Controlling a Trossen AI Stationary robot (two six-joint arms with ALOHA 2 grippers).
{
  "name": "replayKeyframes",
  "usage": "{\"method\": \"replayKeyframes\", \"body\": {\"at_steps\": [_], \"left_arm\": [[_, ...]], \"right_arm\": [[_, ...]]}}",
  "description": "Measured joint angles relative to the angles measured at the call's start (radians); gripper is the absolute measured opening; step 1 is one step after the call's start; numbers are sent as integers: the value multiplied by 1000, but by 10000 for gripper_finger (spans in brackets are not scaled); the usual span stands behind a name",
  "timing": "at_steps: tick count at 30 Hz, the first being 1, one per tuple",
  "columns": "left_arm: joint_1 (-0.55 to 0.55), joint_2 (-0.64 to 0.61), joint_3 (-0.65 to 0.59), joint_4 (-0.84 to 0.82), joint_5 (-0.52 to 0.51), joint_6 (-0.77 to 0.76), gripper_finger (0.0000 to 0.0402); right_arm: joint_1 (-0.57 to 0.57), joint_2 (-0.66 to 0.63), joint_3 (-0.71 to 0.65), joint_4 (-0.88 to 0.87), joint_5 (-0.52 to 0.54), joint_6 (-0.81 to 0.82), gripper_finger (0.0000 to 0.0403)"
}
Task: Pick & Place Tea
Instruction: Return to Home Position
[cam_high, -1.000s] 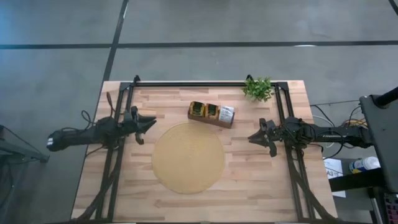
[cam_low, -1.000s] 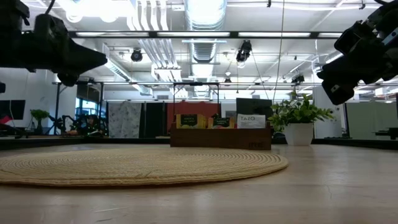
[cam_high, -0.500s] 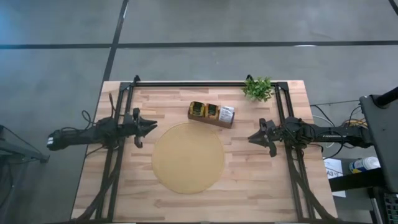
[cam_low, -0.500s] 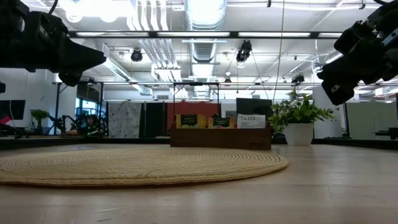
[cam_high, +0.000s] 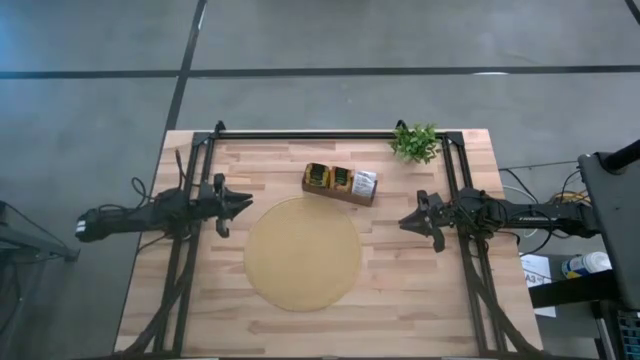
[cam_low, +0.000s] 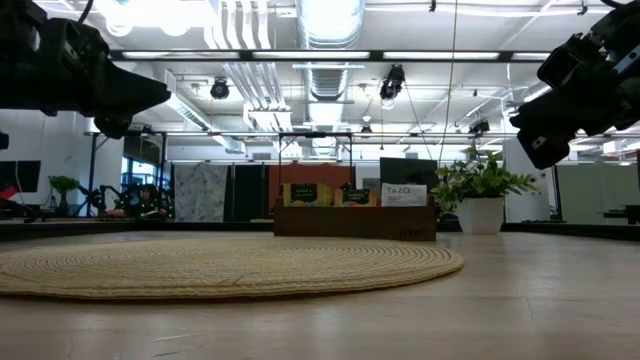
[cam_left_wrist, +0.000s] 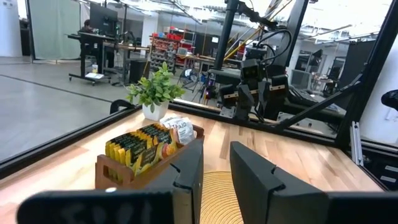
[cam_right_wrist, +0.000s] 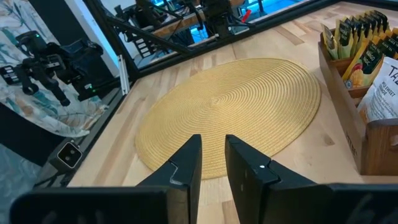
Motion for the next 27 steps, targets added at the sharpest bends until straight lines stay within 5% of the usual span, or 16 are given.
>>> {"method": "replayKeyframes", "body": {"at_steps": [14,23,27], "left_arm": [[0,0,0,1,0,0,76],[0,0,0,2,-1,0,76],[0,0,0,2,-1,0,76]], "right_arm": [[0,-6,0,18,6,-8,68],[36,-230,-3,54,26,-285,68],[67,-236,-3,50,27,-292,68]]}}
